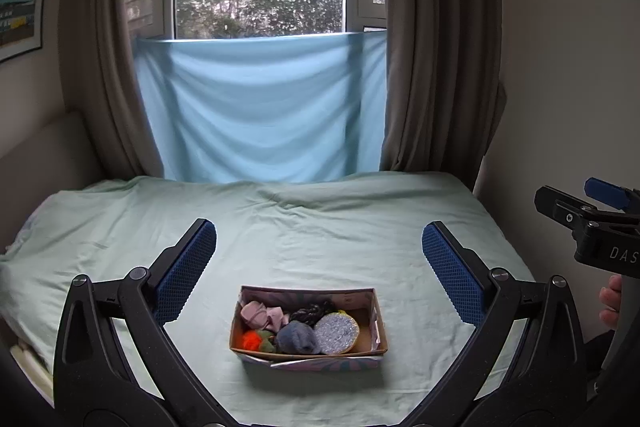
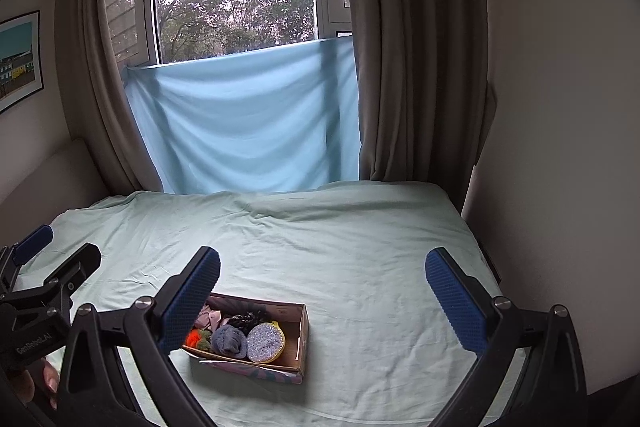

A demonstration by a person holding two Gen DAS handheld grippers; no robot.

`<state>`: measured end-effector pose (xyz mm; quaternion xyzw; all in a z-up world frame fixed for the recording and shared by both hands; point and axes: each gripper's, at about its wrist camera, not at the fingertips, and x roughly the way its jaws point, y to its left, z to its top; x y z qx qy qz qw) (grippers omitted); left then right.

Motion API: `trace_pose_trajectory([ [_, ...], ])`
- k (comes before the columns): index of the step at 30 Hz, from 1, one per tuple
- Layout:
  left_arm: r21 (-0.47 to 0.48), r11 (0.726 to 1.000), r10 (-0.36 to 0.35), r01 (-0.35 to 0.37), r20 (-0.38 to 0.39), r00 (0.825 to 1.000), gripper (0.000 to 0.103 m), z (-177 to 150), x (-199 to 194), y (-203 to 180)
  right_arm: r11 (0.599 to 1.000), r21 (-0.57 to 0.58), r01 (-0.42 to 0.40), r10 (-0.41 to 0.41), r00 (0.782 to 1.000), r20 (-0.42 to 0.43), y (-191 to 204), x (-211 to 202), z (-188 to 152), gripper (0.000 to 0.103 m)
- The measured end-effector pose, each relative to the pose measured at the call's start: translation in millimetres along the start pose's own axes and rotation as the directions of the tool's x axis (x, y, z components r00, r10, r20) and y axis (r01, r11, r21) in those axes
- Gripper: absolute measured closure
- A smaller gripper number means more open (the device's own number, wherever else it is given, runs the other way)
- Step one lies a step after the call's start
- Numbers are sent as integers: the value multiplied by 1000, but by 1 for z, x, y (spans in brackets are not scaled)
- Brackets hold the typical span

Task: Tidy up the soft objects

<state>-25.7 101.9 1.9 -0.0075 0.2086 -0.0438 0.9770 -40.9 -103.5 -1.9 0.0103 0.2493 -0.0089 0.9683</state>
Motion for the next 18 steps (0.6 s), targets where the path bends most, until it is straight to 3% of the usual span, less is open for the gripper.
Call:
trace_pose_trajectory([
  [18, -20, 1000, -1, 1, -7, 1000, 0, -1, 5, 2, 1000, -2, 3, -3, 1000, 7, 0, 2, 5, 1],
])
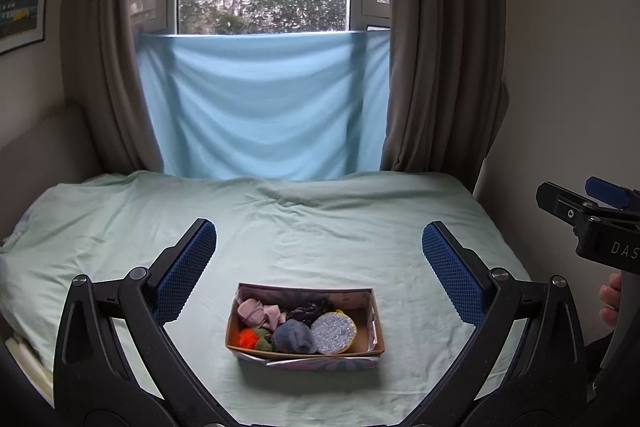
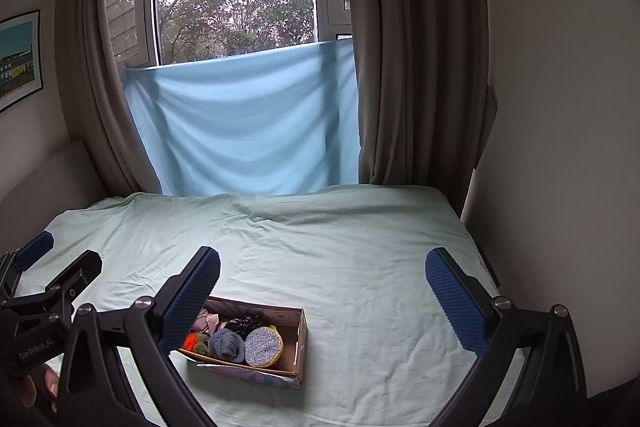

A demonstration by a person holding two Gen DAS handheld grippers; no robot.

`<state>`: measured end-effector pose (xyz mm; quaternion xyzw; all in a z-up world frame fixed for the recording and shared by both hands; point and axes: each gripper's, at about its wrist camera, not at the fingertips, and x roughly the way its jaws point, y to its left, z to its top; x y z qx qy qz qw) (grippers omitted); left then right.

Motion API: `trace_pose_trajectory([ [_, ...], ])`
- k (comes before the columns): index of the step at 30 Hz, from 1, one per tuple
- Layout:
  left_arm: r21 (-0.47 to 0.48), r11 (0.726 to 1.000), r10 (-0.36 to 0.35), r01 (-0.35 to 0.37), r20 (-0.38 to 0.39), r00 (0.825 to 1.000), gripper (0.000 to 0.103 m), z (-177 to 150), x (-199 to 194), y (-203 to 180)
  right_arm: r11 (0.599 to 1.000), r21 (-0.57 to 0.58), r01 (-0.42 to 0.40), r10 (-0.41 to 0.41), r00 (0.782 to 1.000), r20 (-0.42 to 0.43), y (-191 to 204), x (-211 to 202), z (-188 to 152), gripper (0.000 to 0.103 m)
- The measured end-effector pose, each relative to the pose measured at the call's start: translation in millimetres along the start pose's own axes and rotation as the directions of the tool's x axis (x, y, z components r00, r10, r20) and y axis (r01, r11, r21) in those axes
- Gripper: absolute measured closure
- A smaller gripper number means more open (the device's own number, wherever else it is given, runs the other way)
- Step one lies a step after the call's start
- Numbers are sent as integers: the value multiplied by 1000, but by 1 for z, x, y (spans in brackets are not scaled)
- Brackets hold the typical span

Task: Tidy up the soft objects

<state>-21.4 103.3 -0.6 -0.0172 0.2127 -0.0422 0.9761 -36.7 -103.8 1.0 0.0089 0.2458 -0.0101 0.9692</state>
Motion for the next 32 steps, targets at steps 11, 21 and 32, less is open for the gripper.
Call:
trace_pose_trajectory([
  [11, -1, 1000, -7, 7, -3, 1000, 0, -1, -1, -1, 1000, 9, 0, 0, 1000, -1, -7, 4, 2, 1],
  [21, -26, 1000, 5, -5, -4, 1000, 0, -4, -1, -1, 1000, 6, -1, 1, 1000, -3, -8, 4, 1, 1],
  [32, -37, 999, 26, -27, -32, 999, 0, -9, 13, 1, 1000, -2, 14, -14, 999, -43, -9, 19, -2, 1],
])
